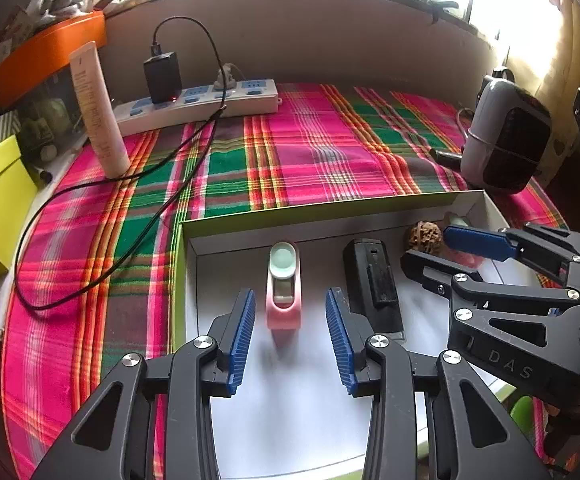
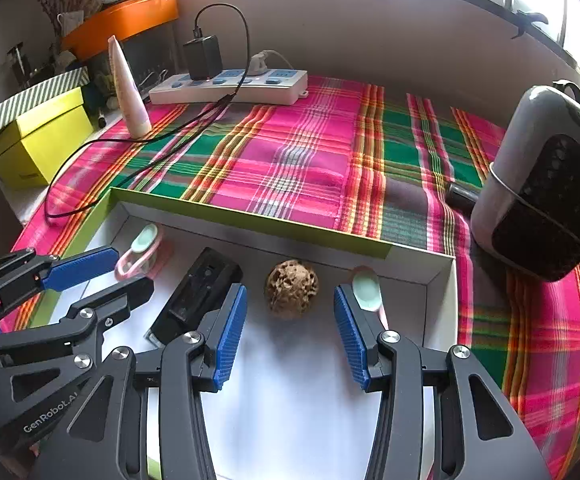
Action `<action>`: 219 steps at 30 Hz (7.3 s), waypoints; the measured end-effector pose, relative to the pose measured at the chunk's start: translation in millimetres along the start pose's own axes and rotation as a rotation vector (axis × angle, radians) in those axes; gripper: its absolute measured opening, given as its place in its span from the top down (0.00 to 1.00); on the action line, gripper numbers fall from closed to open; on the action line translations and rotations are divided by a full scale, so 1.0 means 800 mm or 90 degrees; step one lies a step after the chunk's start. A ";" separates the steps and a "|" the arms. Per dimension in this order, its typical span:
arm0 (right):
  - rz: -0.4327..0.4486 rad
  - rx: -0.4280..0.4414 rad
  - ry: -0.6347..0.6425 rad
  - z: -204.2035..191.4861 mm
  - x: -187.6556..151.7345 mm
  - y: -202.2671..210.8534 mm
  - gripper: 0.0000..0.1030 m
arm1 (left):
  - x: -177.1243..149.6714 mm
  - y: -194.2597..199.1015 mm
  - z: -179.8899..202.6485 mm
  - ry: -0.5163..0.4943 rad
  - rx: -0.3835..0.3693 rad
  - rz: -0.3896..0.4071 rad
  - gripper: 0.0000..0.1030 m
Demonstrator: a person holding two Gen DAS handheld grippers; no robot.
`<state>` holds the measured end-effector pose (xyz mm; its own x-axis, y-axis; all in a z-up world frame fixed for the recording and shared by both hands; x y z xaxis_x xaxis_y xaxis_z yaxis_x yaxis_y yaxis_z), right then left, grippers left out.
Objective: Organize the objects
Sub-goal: 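Open left tool releasing pink device while right tool releases walnut into box, then withdraw both open tools from the box toward the loose items, then close left tool on white panda-face object while right tool approaches walnut, then close right tool on brown walnut while left tool holds panda object, then carry panda object in left tool and walnut in right tool over box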
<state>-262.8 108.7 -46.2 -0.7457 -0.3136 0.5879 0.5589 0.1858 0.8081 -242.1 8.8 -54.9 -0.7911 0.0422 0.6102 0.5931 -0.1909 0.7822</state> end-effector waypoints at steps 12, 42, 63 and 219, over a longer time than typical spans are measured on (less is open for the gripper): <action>0.025 0.009 -0.014 -0.005 -0.006 0.031 0.55 | -0.010 0.034 0.001 0.006 0.001 0.021 0.65; 0.087 -0.014 -0.052 -0.011 -0.076 0.110 0.55 | -0.060 0.110 0.030 -0.017 0.011 0.080 0.63; 0.095 -0.025 -0.072 0.000 -0.147 0.146 0.55 | -0.131 0.123 0.034 0.014 -0.073 0.053 0.55; 0.076 0.042 -0.038 -0.073 -0.146 0.130 0.71 | -0.139 0.119 0.030 0.002 -0.058 0.063 0.68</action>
<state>-96.6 110.1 -32.7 -0.6970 -0.2303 0.6790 0.6210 0.2795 0.7323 -93.9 9.4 -45.4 -0.7298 0.0163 0.6835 0.6525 -0.2821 0.7034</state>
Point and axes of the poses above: each gripper's, at about its wrist camera, not at the fingertips, and y roughly against the way its jaws point, z to its right, x to its top, the point moved 10 cm from there along -y, roughly the way its jaws point, and after that the axes turned 6 degrees about -x, right-handed, at the moved point
